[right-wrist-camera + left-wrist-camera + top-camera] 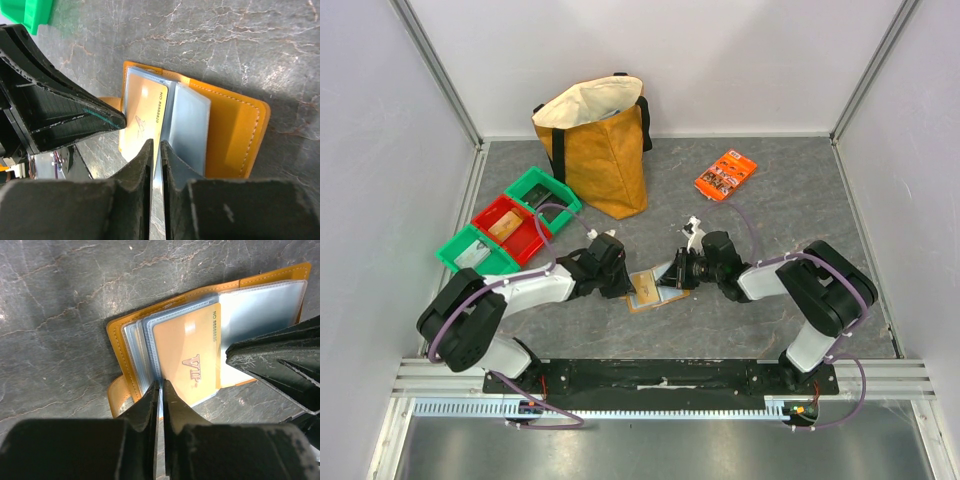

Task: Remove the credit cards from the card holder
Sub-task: Remove the credit card from the card holder.

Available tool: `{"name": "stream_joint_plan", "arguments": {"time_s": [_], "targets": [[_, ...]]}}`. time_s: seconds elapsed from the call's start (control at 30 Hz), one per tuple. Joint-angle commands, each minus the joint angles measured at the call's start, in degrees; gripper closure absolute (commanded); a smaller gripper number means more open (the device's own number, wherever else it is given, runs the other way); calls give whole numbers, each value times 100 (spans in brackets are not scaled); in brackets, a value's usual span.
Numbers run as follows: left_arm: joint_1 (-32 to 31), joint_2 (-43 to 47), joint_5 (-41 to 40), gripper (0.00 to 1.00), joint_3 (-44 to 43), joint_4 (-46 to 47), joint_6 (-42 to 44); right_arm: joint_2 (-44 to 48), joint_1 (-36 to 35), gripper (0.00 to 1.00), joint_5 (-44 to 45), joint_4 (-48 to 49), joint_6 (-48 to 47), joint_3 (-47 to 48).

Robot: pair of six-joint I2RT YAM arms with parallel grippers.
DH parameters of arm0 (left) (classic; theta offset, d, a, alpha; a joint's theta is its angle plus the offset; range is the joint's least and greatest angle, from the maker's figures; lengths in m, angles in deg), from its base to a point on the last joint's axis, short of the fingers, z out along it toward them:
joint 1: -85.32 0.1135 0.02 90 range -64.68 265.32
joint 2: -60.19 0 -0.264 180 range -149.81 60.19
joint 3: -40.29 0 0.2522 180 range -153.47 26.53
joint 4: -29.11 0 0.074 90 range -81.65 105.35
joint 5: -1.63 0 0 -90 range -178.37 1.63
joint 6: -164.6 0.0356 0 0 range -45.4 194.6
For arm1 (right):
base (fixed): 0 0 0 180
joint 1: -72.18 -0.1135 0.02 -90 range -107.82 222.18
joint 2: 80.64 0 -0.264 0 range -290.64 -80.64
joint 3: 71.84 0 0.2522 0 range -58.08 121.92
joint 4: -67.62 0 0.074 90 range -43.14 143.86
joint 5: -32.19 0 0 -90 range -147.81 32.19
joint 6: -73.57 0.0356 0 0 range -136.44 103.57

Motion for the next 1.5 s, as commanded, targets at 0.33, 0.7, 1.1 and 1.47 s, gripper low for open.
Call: {"name": "stream_joint_plan", "arguments": {"time_s": [0.33,0.7,1.1,1.47], "targets": [[-1,155,-221,74,100,-425,210,-77,-9,73,-341,105,-61,384],[8,-74,-160,75,38,-364,254,-332,-149,68,-219,-291,-289,534],[-1,-469,7,78,12,-224,262,-323,-263,75,-561,-27,-184,542],[34,-215,-186,78,222,-241,183,-279,-141,100,-508,-19,-149,367]]}}
